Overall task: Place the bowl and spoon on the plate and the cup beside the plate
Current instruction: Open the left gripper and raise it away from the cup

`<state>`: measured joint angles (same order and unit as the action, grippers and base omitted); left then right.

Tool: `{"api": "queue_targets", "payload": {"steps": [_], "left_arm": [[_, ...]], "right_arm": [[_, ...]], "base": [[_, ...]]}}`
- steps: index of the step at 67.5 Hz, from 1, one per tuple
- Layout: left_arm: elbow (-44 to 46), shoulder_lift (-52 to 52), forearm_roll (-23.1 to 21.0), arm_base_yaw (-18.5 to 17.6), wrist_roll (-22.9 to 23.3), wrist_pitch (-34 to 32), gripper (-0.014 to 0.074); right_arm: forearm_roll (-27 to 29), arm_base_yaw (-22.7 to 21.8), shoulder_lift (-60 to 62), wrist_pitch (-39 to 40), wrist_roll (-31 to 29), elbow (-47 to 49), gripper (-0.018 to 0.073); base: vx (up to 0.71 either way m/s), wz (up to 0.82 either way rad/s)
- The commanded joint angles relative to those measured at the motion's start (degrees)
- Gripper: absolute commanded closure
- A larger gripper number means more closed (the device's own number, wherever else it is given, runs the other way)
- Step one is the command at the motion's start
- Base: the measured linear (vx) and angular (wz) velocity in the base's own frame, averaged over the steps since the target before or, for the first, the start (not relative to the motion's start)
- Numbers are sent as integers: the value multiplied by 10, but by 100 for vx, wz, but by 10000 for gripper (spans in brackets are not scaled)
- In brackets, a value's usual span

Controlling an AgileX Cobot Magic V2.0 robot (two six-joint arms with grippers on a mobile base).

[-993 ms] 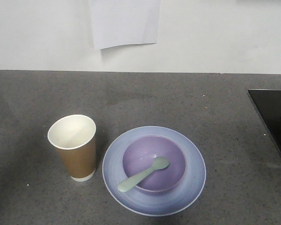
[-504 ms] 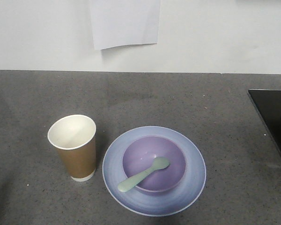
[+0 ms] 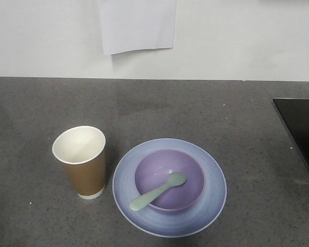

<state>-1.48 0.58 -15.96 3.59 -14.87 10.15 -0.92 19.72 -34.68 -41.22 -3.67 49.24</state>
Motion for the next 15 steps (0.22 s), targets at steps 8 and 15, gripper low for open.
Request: {"api": "queue_targets", "payload": {"steps": [8,15], "left_arm": [[5,8,-3,2,1,-36,604],[5,8,27,2,22,-42,604]], "right_arm": [[0,-3,-2,40,-2,13,562],[0,-3,-2,40,-2,13,562]], "base": [[0,0],[0,0]]}}
